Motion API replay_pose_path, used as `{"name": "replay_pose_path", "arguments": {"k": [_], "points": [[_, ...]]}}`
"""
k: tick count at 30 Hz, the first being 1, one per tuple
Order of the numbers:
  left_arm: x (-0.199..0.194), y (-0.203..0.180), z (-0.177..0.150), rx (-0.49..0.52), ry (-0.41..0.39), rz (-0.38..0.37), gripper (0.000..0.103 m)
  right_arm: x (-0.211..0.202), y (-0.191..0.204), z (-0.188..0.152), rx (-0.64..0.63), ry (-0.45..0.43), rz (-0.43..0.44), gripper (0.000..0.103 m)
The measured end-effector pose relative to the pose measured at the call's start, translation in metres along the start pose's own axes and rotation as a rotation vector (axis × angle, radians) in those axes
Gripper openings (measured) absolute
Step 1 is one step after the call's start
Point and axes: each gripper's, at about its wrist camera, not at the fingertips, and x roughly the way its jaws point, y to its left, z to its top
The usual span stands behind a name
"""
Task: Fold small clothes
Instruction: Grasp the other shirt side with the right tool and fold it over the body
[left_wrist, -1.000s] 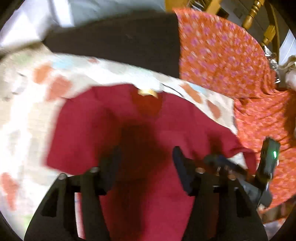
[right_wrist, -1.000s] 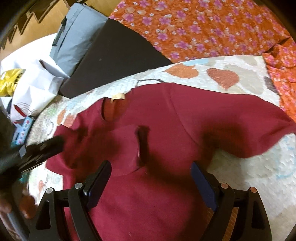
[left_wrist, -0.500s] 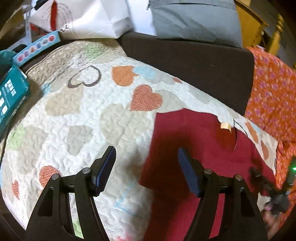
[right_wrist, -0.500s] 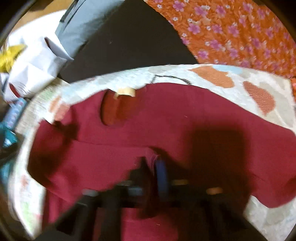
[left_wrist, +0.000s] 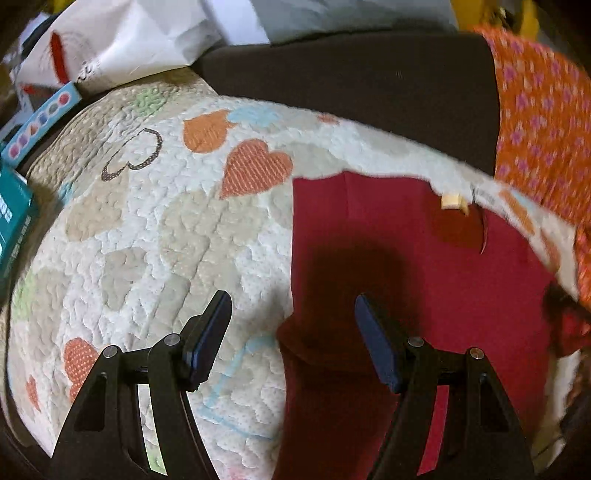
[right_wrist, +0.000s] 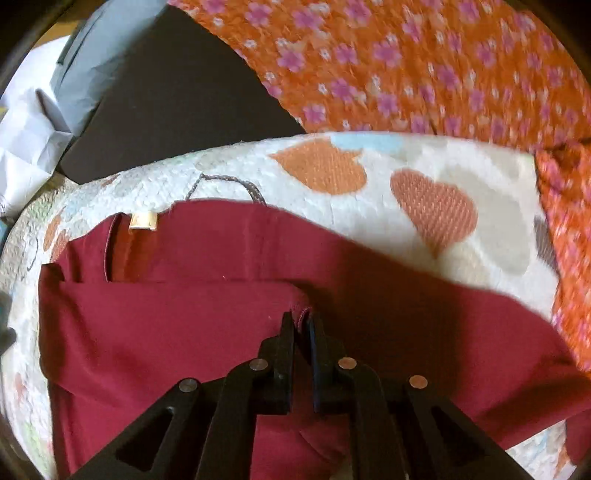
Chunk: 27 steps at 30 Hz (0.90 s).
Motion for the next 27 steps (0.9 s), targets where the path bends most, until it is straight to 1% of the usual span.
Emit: {"name": "replay_pose_path", "arguments": {"k": [3, 4, 5, 6, 7, 8, 9, 10, 12, 13, 14, 15, 18, 19, 20, 21, 22, 23, 24, 25, 26, 27], "points": [[0.009, -0.003, -0.004, 0.008, 0.023, 0.007, 0.070, -0.032, -0.005, -0.001, 0.000, -0.077, -0.028, 0.009], [0.013, -0.004, -0.006, 0.014, 0.029, 0.019, 0.070, -0.042, -0.005, -0.003, 0.003, -0.100, -0.015, 0.009], [0.018, -0.005, -0.007, 0.023, 0.036, 0.043, 0.070, -0.050, -0.005, -0.005, 0.011, -0.120, 0.023, 0.009], [0.023, -0.004, -0.007, 0.030, 0.043, 0.070, 0.070, -0.052, -0.003, -0.006, 0.012, -0.123, 0.062, 0.009], [0.030, -0.003, -0.008, 0.037, 0.053, 0.096, 0.070, -0.050, 0.004, -0.008, 0.003, -0.110, 0.124, 0.009], [0.039, -0.001, -0.009, 0.038, 0.069, 0.116, 0.070, -0.042, 0.010, -0.010, -0.011, -0.080, 0.166, 0.009], [0.045, 0.001, -0.010, 0.032, 0.083, 0.123, 0.070, -0.029, 0.015, -0.008, -0.026, -0.037, 0.186, 0.009], [0.053, 0.005, -0.011, 0.016, 0.102, 0.118, 0.072, -0.018, 0.020, -0.009, -0.038, -0.014, 0.174, 0.009], [0.058, 0.011, -0.010, -0.025, 0.114, 0.085, 0.072, 0.006, 0.023, -0.010, -0.057, 0.013, 0.094, 0.009], [0.059, 0.013, -0.008, -0.033, 0.114, 0.082, 0.072, 0.015, 0.021, -0.009, -0.048, 0.015, 0.075, 0.009], [0.058, 0.013, -0.007, -0.034, 0.114, 0.085, 0.072, 0.018, 0.019, -0.006, -0.034, -0.002, 0.078, 0.009], [0.057, 0.013, -0.006, -0.037, 0.113, 0.090, 0.072, 0.016, 0.015, -0.003, -0.017, -0.012, 0.084, 0.009], [0.049, 0.011, -0.006, -0.036, 0.097, 0.099, 0.072, 0.002, 0.006, -0.003, -0.009, 0.002, 0.062, 0.009], [0.044, 0.011, -0.005, -0.043, 0.088, 0.092, 0.072, -0.006, 0.002, -0.006, -0.012, -0.005, 0.062, 0.009], [0.038, 0.011, -0.005, -0.057, 0.078, 0.069, 0.072, -0.016, -0.004, -0.011, -0.012, -0.020, 0.060, 0.009], [0.032, 0.010, -0.005, -0.069, 0.068, 0.046, 0.072, -0.018, -0.008, -0.015, -0.006, -0.028, 0.050, 0.009], [0.027, 0.008, -0.004, -0.075, 0.057, 0.035, 0.072, -0.017, -0.014, -0.018, 0.001, -0.033, 0.015, 0.009], [0.021, 0.006, -0.004, -0.078, 0.040, 0.029, 0.072, -0.013, -0.019, -0.022, 0.001, -0.021, -0.019, 0.011], [0.016, 0.002, -0.003, -0.077, 0.024, 0.025, 0.072, -0.001, -0.022, -0.024, 0.001, 0.017, -0.030, 0.012], [0.012, -0.001, -0.003, -0.074, 0.017, 0.020, 0.072, 0.004, -0.025, -0.029, 0.013, 0.051, -0.026, 0.012], [0.010, -0.004, -0.003, -0.069, 0.019, 0.010, 0.072, -0.001, -0.030, -0.031, 0.038, 0.028, 0.003, 0.012], [0.008, -0.007, -0.003, -0.063, 0.027, -0.001, 0.072, -0.006, -0.034, -0.032, 0.058, 0.031, 0.020, 0.012]]}}
